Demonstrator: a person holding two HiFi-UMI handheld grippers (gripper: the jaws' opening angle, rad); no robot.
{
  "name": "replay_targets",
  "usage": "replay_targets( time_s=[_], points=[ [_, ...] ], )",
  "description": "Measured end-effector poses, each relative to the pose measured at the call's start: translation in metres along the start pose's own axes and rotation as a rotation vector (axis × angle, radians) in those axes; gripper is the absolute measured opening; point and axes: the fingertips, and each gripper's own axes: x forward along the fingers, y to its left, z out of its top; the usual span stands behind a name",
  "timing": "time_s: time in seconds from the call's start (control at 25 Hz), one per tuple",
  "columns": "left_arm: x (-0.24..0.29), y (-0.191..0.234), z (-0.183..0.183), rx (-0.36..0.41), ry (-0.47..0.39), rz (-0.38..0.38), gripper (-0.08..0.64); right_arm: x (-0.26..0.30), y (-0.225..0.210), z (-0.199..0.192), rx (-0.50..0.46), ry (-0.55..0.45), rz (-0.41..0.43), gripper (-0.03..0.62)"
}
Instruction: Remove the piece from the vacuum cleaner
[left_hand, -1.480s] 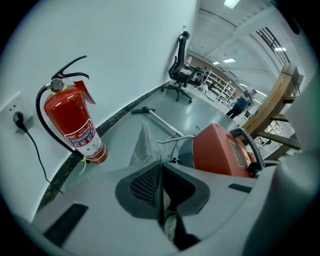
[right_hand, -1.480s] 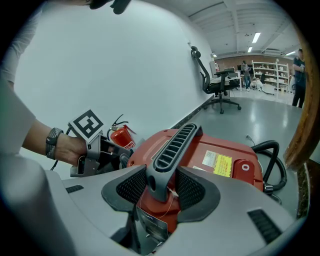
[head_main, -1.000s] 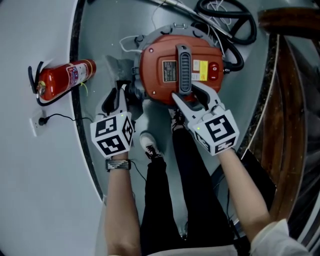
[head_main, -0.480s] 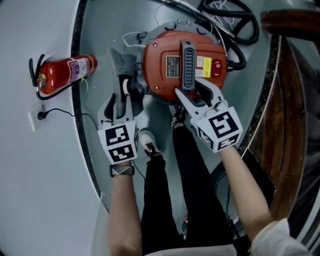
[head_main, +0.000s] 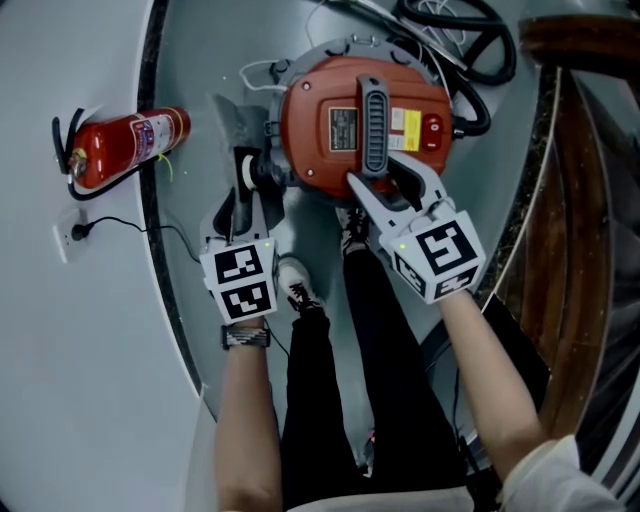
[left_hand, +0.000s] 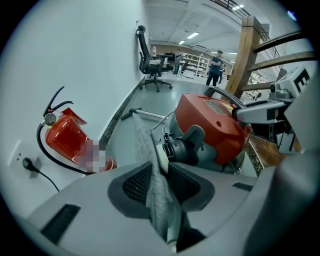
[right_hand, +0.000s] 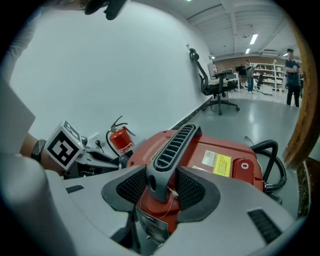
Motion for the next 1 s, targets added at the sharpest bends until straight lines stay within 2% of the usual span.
replay_targets(
  time_s=[0.28, 0.52, 1.0],
  points=[
    [0.002, -0.001, 0.001, -0.024, -0.011, 0.024, 0.061, 0.001, -0.001, 0.0, -0.001, -0.003, 0.0, 0.19],
    [0.001, 0.003, 0.001, 0.048, -0.028, 0.021, 0.049, 0.001, -0.001, -0.001, 0.001, 0.009, 0.007, 0.19],
    [0.001, 0.01, 0.004, 0.087, -0.035, -0.004, 0.044, 0.0, 0.0, 0.0, -0.002, 0.006, 0.007, 0.19]
  ],
)
